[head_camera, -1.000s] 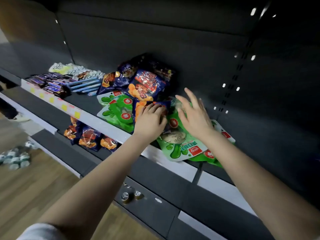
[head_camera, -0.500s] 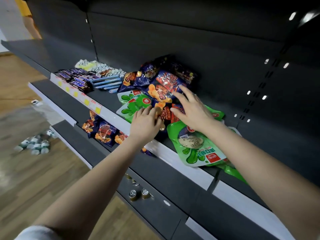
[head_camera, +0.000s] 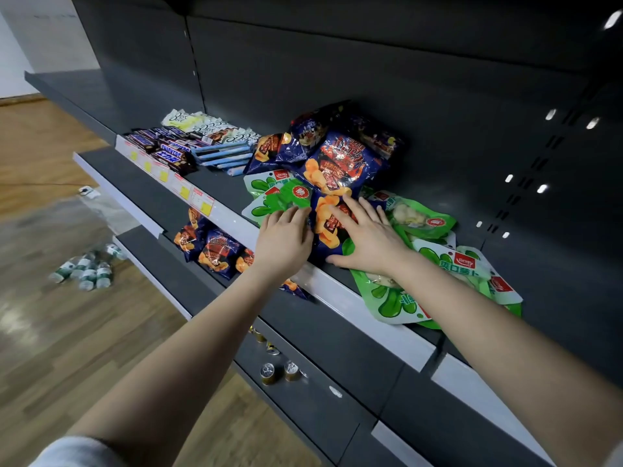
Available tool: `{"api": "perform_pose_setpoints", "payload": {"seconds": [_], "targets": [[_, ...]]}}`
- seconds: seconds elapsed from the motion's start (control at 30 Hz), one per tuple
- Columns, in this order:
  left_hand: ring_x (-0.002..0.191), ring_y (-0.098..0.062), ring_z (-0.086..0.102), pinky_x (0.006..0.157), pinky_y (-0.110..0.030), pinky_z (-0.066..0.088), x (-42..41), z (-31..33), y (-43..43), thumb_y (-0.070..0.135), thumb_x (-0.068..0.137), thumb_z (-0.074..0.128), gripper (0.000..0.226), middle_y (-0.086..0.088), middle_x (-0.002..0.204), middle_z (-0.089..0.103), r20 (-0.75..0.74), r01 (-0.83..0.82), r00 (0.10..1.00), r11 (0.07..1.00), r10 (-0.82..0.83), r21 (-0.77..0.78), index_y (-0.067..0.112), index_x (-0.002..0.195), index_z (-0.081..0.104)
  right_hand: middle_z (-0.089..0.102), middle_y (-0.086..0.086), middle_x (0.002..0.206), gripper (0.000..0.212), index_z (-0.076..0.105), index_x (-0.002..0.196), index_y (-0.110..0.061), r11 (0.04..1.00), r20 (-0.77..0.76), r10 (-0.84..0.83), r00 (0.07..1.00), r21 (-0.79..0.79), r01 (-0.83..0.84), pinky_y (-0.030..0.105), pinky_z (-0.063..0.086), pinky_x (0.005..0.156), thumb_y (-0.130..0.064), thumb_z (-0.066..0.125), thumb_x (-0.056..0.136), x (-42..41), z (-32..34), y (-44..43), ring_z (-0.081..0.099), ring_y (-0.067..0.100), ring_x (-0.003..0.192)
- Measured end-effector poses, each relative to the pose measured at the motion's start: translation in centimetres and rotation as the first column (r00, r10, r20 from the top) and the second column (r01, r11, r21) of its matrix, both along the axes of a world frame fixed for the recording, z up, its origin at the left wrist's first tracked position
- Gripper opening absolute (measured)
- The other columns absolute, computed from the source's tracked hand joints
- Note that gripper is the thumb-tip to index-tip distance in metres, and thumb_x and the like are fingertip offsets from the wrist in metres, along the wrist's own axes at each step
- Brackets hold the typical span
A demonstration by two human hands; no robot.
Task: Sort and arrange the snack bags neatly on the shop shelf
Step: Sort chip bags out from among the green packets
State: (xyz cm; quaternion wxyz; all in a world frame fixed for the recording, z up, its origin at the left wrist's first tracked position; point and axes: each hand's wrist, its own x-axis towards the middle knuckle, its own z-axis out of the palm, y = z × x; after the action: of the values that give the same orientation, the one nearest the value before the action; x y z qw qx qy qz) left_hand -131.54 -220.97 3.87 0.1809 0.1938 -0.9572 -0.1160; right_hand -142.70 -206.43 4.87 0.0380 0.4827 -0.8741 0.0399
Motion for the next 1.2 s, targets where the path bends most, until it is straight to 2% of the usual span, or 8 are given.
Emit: {"api": "perform_pose_setpoints", "payload": {"seconds": [0.23, 0.37, 0.53, 0.63, 0.73, 0.87, 0.97, 1.2], "targets": [[0.131, -0.030, 0.036, 0.110, -0.039, 0.022, 0.0, -0.3, 0.1, 0.031, 0.097, 0.035, 0.045, -0.004, 0.144, 0.044, -0.013, 0.005, 1.000, 1.000, -0.006, -0.002, 0.020, 0.141, 0.038, 0.000, -0.002, 0.158, 0.090, 0.009, 0.149, -0.035, 0.997, 0.022, 0.061, 0.998, 0.049, -0.062, 0.050, -0.002, 0.116, -0.056, 0.060, 0.078, -0.3, 0.6, -0.1, -0.003, 0.030, 0.145], [0.132, -0.030, 0.035, 0.110, -0.039, 0.022, -0.4, 0.0, 0.1, 0.032, 0.097, 0.036, 0.045, -0.004, 0.144, 0.044, -0.030, 0.018, 0.999, 1.000, -0.018, 0.004, 0.019, 0.140, 0.039, 0.005, -0.006, 0.158, 0.085, 0.013, 0.148, -0.039, 0.991, 0.031, 0.117, 0.993, 0.059, -0.118, 0.047, -0.003, 0.116, -0.047, 0.062, 0.078, -0.9, 0.6, 0.9, 0.000, 0.026, 0.145], [0.130, -0.030, 0.037, 0.110, -0.039, 0.023, -1.1, 0.6, 0.6, 0.030, 0.097, 0.038, 0.044, -0.004, 0.141, 0.048, -0.089, 0.054, 0.995, 0.998, -0.053, 0.010, 0.019, 0.138, 0.041, 0.000, -0.014, 0.157, 0.082, 0.019, 0.142, -0.053, 0.985, 0.026, 0.162, 0.987, 0.052, -0.163, 0.048, -0.010, 0.111, -0.022, 0.060, 0.077, -1.8, 0.7, 3.8, -0.011, 0.012, 0.144], [0.131, -0.030, 0.036, 0.110, -0.040, 0.024, -1.8, 0.8, 1.3, 0.031, 0.097, 0.038, 0.044, -0.003, 0.144, 0.044, -0.093, 0.074, 0.993, 0.997, -0.072, 0.021, 0.019, 0.139, 0.040, -0.006, -0.013, 0.157, 0.087, 0.017, 0.140, -0.056, 0.990, -0.017, 0.134, 0.991, 0.051, -0.133, 0.048, -0.012, 0.110, -0.008, 0.056, 0.079, -2.3, 0.7, 5.6, -0.014, 0.013, 0.144], [0.134, -0.032, 0.033, 0.110, -0.041, 0.023, -2.6, 0.8, 2.0, 0.034, 0.096, 0.038, 0.046, -0.007, 0.148, 0.037, -0.059, 0.118, 0.992, 0.992, -0.116, 0.040, 0.022, 0.140, 0.038, -0.006, -0.010, 0.158, 0.088, 0.011, 0.143, -0.052, 0.998, -0.056, 0.063, 0.996, 0.034, -0.061, 0.049, -0.009, 0.111, -0.013, 0.059, 0.082, -2.6, 0.8, 6.9, -0.009, 0.016, 0.145], [0.138, -0.035, 0.024, 0.113, -0.046, 0.019, -3.4, 0.4, 2.2, 0.050, 0.093, 0.039, 0.057, -0.010, 0.154, 0.025, 0.055, 0.087, 0.994, 0.992, -0.093, 0.096, 0.025, 0.144, 0.029, -0.002, -0.005, 0.158, 0.090, 0.002, 0.148, -0.040, 0.998, -0.072, -0.049, 0.996, 0.022, 0.051, 0.049, -0.010, 0.111, -0.032, 0.064, 0.084, -2.9, 0.8, 8.1, -0.002, 0.020, 0.146], [0.132, -0.039, 0.028, 0.109, -0.047, 0.023, -3.6, 0.1, 2.6, 0.062, 0.088, 0.041, 0.069, -0.010, 0.149, 0.033, 0.091, 0.052, 0.994, 0.996, -0.058, 0.069, 0.025, 0.145, 0.026, -0.001, -0.002, 0.159, 0.090, -0.002, 0.150, -0.032, 0.991, -0.085, -0.134, 0.987, 0.014, 0.136, 0.052, -0.008, 0.112, -0.045, 0.060, 0.085, -3.2, 0.8, 9.0, 0.000, 0.023, 0.146], [0.133, -0.039, 0.026, 0.106, -0.048, 0.022, -3.7, -0.6, 3.9, 0.076, 0.081, 0.031, 0.081, -0.013, 0.140, 0.044, 0.119, -0.052, 0.992, 0.999, 0.050, 0.011, 0.024, 0.144, 0.029, 0.006, 0.002, 0.159, 0.080, 0.005, 0.151, -0.021, 0.977, 0.005, -0.144, 0.990, -0.159, 0.143, 0.044, 0.000, 0.116, -0.030, 0.050, 0.085, -1.5, 1.3, 8.1, 0.006, 0.022, 0.145]]}}
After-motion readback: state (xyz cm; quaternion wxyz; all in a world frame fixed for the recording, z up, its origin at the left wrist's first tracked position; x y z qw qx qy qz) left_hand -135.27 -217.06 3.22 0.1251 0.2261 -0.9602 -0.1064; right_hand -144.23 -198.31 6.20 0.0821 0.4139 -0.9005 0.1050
